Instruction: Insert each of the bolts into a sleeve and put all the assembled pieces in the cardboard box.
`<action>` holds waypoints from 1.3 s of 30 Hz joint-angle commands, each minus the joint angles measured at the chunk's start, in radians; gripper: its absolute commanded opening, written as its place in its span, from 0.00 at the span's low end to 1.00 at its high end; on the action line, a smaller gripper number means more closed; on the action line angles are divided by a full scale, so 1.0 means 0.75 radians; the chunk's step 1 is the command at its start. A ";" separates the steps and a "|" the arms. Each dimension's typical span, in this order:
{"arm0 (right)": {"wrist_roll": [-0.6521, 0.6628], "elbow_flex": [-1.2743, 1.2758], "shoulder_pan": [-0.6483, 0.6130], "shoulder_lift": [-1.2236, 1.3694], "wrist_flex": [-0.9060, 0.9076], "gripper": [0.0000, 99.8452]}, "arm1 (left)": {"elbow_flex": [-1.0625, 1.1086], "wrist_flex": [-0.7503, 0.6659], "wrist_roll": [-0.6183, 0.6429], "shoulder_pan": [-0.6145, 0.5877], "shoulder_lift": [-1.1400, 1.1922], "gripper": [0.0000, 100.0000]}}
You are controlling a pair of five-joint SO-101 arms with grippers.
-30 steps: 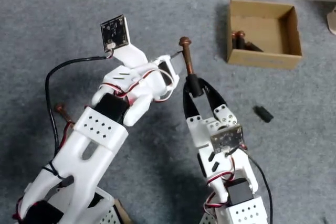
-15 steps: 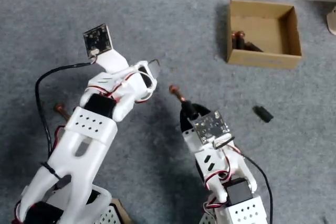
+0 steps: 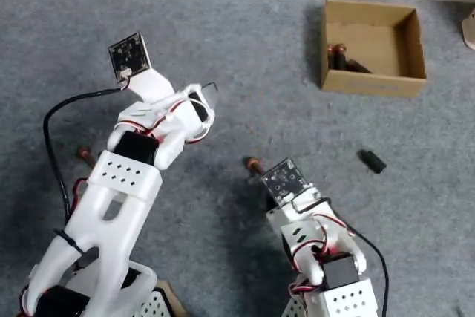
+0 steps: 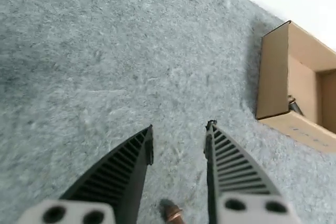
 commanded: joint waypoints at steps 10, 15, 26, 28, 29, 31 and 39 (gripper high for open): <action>0.153 0.154 0.206 -0.017 0.226 0.01 | 0.026 0.033 -0.008 -0.011 -0.050 0.16; 0.153 0.154 0.238 -0.017 0.275 0.20 | 0.083 0.031 -0.008 -0.009 -0.052 0.17; 0.158 0.161 0.236 -0.017 0.185 0.28 | 0.118 0.029 -0.008 -0.011 -0.044 0.17; 0.160 0.163 0.236 -0.015 0.191 0.28 | 0.134 0.027 -0.008 -0.011 -0.044 0.17; 0.162 0.163 0.236 -0.015 0.193 0.28 | 0.138 0.027 -0.008 -0.011 -0.044 0.17; 0.205 0.163 0.242 -0.015 0.220 0.28 | 0.142 0.031 -0.008 -0.013 -0.044 0.17; 0.223 0.069 0.334 -0.015 0.234 0.23 | 0.169 0.033 -0.008 -0.013 -0.044 0.17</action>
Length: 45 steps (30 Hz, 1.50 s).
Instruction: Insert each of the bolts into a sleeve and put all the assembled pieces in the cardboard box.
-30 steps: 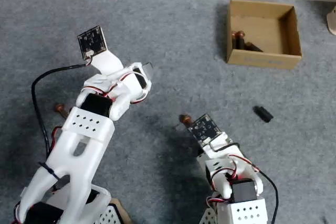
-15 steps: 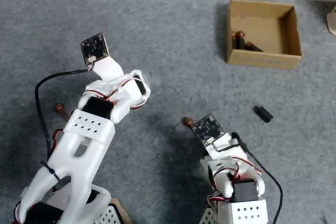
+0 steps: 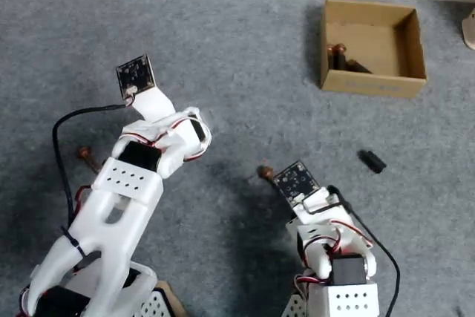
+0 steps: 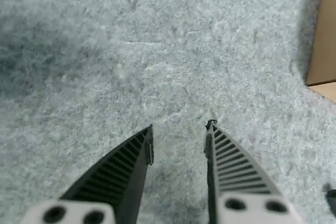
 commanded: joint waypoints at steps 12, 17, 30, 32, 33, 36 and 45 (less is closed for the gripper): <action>0.023 -0.555 0.060 0.807 0.077 0.23 | -0.005 0.002 -0.012 -0.013 -0.040 0.17; 0.211 -0.965 0.058 1.210 0.292 0.23 | 0.021 -0.004 -0.012 -0.013 -0.040 0.17; 0.800 -1.063 0.056 1.323 0.562 0.23 | 0.024 -0.004 -0.068 -0.015 -0.040 0.17; 0.837 -1.020 0.056 1.325 0.533 0.23 | 0.024 -0.004 -0.068 -0.019 -0.040 0.17; 0.839 -0.999 0.056 1.325 0.494 0.23 | 0.024 -0.004 -0.068 -0.028 -0.040 0.17; 0.792 -0.907 0.052 1.325 0.328 0.23 | 0.024 -0.004 -0.068 -0.050 -0.040 0.17; 0.649 -0.650 -0.034 1.325 -0.054 0.23 | 0.024 -0.004 -0.068 -0.064 -0.040 0.17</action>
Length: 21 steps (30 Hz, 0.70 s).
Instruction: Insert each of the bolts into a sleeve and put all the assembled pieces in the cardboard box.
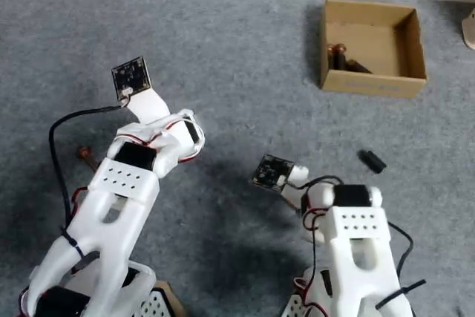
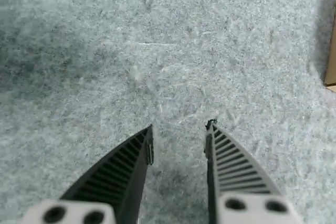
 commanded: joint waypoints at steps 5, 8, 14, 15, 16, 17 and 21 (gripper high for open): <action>-0.008 0.124 -0.028 0.005 -0.216 0.23 | -0.009 -0.004 -0.008 -0.013 -0.040 0.17; -0.008 0.206 -0.030 0.005 -0.308 0.23 | -0.009 -0.004 -0.008 -0.013 -0.040 0.17; -0.006 0.388 -0.030 0.005 -0.515 0.22 | -0.009 -0.004 -0.008 -0.013 -0.040 0.17; -0.006 0.408 -0.030 0.005 -0.533 0.20 | -0.009 -0.004 -0.008 -0.013 -0.040 0.17; -0.008 0.422 -0.030 0.005 -0.547 0.16 | -0.009 -0.004 -0.008 -0.013 -0.040 0.17; -0.016 0.433 -0.030 0.005 -0.557 0.10 | -0.009 -0.004 -0.008 -0.013 -0.040 0.17; -0.074 0.437 -0.021 0.005 -0.564 0.02 | 0.005 -0.004 -0.008 -0.013 -0.044 0.17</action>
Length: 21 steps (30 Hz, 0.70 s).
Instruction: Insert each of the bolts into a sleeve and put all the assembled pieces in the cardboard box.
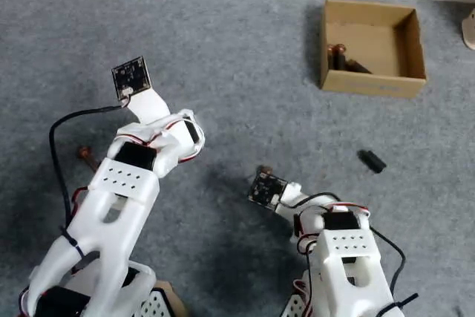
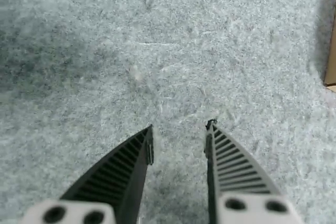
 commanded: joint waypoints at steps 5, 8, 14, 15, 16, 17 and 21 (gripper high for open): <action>-0.266 -0.019 -0.005 0.003 -0.044 0.01 | -0.013 -0.006 -0.010 0.003 -0.050 0.17; -0.352 -0.152 -0.005 0.003 0.087 0.01 | -0.005 0.002 -0.010 0.011 -0.050 0.17; -0.509 -0.470 -0.005 0.003 0.363 0.01 | 0.134 0.004 -0.008 0.013 -0.050 0.16; -0.550 -0.521 -0.005 0.003 0.396 0.01 | 0.152 0.004 -0.006 0.013 -0.050 0.16; -0.587 -0.566 -0.005 0.003 0.420 0.01 | 0.165 0.004 -0.004 0.013 -0.050 0.16; -0.616 -0.605 -0.005 0.003 0.433 0.01 | 0.175 0.004 -0.002 0.013 -0.050 0.16; -0.732 -0.680 -0.005 0.003 0.435 0.01 | 0.212 0.004 0.002 0.015 -0.050 0.16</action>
